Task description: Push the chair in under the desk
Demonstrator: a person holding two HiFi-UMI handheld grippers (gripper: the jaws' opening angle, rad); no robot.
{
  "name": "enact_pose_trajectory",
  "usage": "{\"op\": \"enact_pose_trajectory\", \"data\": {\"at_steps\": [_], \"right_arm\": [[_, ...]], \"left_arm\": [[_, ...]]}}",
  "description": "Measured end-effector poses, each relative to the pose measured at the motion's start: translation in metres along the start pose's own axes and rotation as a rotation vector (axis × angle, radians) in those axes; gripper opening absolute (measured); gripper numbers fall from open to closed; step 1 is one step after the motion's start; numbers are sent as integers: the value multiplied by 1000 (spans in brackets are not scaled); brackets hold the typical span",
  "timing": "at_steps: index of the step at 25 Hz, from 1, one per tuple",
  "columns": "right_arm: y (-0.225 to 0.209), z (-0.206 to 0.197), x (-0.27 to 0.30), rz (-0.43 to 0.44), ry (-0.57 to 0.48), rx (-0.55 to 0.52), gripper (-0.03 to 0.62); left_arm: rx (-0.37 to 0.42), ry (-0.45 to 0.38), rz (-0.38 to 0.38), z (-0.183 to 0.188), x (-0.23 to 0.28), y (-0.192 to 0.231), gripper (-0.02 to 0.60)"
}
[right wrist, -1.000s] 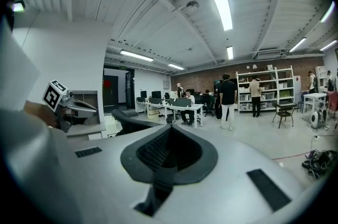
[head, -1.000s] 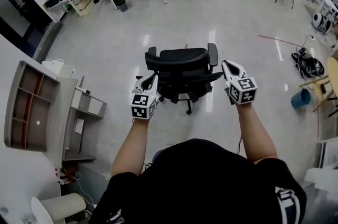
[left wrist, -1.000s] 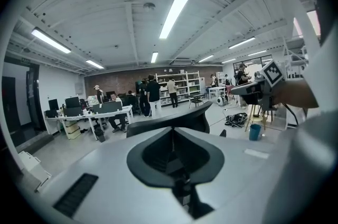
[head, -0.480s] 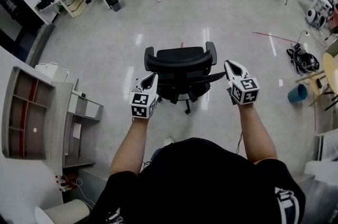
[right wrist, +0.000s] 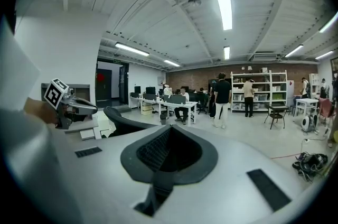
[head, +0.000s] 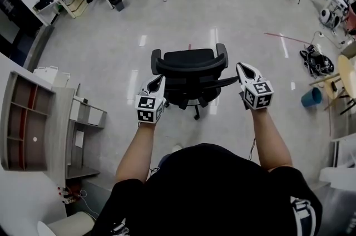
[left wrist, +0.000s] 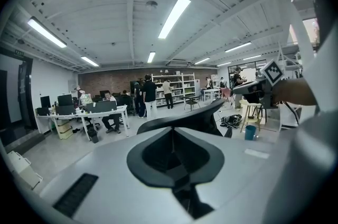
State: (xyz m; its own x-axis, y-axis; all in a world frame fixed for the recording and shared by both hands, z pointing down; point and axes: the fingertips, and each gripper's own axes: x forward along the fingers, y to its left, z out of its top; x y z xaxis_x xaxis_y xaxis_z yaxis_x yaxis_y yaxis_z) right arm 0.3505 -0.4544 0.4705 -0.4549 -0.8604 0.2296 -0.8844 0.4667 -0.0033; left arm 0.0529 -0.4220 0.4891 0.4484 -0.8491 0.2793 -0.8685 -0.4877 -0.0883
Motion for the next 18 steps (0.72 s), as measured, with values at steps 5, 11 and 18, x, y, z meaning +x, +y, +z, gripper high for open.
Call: {"op": "enact_pose_trajectory", "data": {"at_steps": [5,11,18], "right_arm": [[2,-5,5,6,13,-3,-3],[-2,-13,11,3,47,-16,-3],[-9,-33,19,16,94,-42,-2]], "left_arm": [[3,7,-1,-3,2,2,18],[11,15,-4,-1,9,3,18],[7,45,-38,-17,16,-1,20]]}}
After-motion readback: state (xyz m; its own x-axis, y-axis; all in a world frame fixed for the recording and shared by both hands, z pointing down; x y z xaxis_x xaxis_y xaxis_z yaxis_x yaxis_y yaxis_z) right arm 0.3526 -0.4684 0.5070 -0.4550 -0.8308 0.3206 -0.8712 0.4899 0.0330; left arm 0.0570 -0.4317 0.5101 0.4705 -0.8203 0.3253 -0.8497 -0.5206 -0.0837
